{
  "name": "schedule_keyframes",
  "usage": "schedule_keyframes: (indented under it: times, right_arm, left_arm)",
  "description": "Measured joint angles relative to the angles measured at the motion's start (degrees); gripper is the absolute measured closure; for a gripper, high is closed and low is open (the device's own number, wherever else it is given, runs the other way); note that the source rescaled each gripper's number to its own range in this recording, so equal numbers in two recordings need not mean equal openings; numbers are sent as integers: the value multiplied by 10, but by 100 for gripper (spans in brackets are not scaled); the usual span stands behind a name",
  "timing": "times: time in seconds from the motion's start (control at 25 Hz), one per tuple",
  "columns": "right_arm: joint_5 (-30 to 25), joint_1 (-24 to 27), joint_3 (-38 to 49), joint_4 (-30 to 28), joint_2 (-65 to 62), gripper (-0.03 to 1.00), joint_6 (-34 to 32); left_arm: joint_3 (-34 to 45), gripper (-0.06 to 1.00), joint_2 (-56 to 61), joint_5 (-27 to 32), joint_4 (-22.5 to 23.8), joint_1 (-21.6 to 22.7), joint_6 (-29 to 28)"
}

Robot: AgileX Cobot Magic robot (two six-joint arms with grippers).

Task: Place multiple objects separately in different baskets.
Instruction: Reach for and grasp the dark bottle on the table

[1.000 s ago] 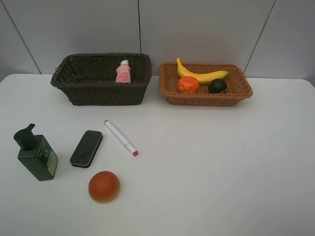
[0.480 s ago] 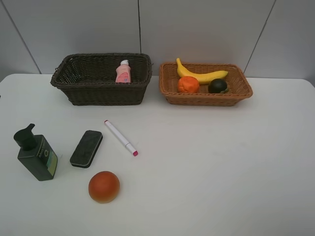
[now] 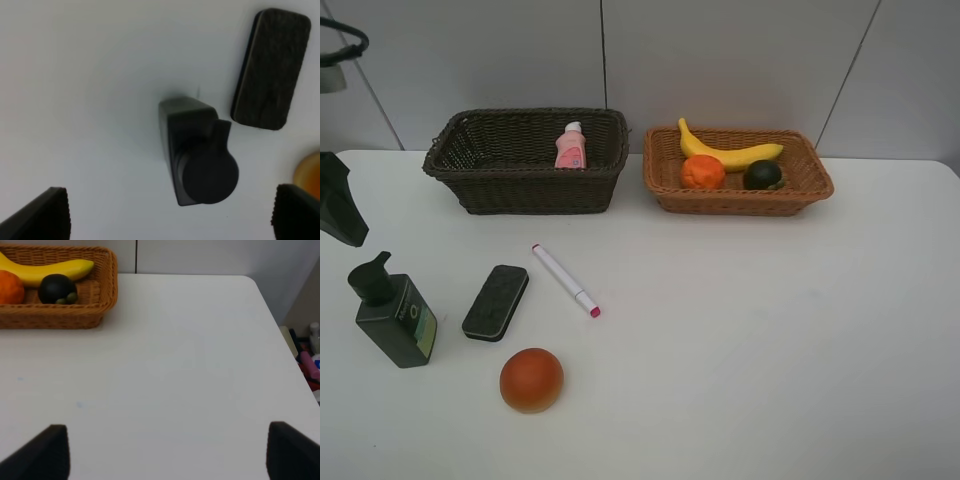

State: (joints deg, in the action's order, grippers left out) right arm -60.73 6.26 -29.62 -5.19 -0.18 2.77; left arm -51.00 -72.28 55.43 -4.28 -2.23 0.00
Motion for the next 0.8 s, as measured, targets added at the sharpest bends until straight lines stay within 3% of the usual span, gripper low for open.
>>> schedule_keyframes:
  times: [0.2, 0.4, 0.8]
  right_arm:
    - [0, 0, 0, 0, 0, -1, 0]
    - [0, 0, 0, 0, 0, -1, 0]
    - [0, 0, 0, 0, 0, -1, 0]
  left_arm:
    - [0, -6, -27, -10, -2, -39, -15]
    - [21, -6, -52, -20, 1, -43, -40]
    - [92, -6, -81, -96, 2, -43, -42]
